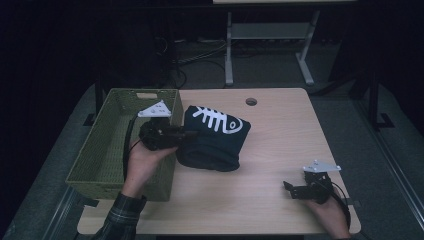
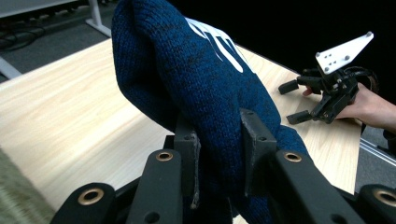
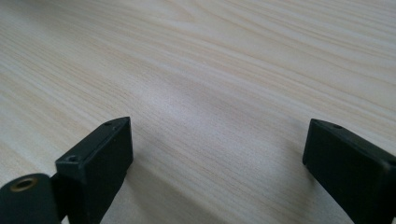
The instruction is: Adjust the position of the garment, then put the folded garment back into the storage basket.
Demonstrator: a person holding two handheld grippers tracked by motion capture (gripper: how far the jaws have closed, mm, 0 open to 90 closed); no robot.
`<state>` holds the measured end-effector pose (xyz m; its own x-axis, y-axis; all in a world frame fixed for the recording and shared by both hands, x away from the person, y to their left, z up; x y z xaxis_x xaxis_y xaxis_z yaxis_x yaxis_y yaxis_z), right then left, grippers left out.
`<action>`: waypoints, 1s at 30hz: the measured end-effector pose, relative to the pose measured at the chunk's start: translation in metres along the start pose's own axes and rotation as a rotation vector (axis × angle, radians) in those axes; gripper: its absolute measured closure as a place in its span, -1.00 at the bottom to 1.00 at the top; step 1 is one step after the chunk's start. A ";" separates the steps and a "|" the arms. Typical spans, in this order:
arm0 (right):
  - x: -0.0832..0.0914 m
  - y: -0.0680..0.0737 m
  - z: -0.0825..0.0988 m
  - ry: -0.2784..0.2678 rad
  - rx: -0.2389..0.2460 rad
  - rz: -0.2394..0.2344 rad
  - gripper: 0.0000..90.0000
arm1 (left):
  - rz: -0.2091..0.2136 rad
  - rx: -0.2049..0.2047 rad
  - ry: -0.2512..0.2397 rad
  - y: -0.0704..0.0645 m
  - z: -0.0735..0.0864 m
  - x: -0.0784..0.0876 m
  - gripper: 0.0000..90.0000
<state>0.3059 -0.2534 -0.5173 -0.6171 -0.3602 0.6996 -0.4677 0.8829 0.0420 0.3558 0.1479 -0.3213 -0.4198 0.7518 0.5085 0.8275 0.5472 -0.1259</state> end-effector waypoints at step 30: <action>0.000 0.000 0.000 0.000 -0.003 0.003 -0.82 | -0.132 0.058 -0.085 0.044 0.005 0.108 0.59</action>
<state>0.3065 -0.2534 -0.5173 -0.6185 -0.3578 0.6997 -0.4640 0.8848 0.0423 0.3451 0.2553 -0.2759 -0.5551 0.6993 0.4504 0.7414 0.6614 -0.1131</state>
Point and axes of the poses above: each handheld gripper's, and its own axes: x roughly backward along the jaws, z roughly out of its underside, y roughly to its left, the point moved 5 cm from there along -x, roughly forward along the jaws, and after that the axes turned 1 degree about -x, right-handed, at the moved point
